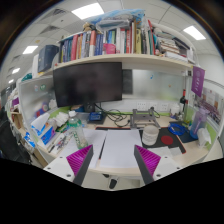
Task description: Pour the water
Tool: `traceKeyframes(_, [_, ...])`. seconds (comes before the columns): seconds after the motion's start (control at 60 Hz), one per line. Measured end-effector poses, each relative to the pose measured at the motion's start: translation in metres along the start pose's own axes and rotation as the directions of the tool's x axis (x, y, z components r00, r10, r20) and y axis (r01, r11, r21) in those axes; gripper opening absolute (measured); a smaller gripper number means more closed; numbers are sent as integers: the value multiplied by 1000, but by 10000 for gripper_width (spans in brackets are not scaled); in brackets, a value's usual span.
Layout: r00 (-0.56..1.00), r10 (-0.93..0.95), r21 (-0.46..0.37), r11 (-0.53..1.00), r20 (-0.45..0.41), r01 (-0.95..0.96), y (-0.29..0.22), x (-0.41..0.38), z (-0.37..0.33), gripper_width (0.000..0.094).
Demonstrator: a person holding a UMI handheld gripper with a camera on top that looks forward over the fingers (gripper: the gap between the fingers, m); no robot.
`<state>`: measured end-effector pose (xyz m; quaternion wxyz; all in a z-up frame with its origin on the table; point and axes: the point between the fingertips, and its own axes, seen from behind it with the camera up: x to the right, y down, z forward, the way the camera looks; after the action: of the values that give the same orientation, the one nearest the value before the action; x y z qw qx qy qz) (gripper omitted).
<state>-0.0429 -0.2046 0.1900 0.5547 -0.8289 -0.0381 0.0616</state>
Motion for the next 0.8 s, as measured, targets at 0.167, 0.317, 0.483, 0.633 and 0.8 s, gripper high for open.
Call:
traceKeyframes(0.167, [995, -33, 25, 999, 90, 31, 12, -33, 47, 859])
traceKeyframes(0.317, [981, -55, 21, 998, 188, 52, 27, -96, 93, 859])
traceKeyframes(0.483, [982, -66, 42, 997, 179, 60, 27, -147, 152, 862])
traceKeyframes(0.633, [991, -75, 71, 995, 113, 67, 17, -166, 204, 861])
traceKeyframes(0.8, [995, -91, 131, 988, 34, 86, 1, -168, 245, 785])
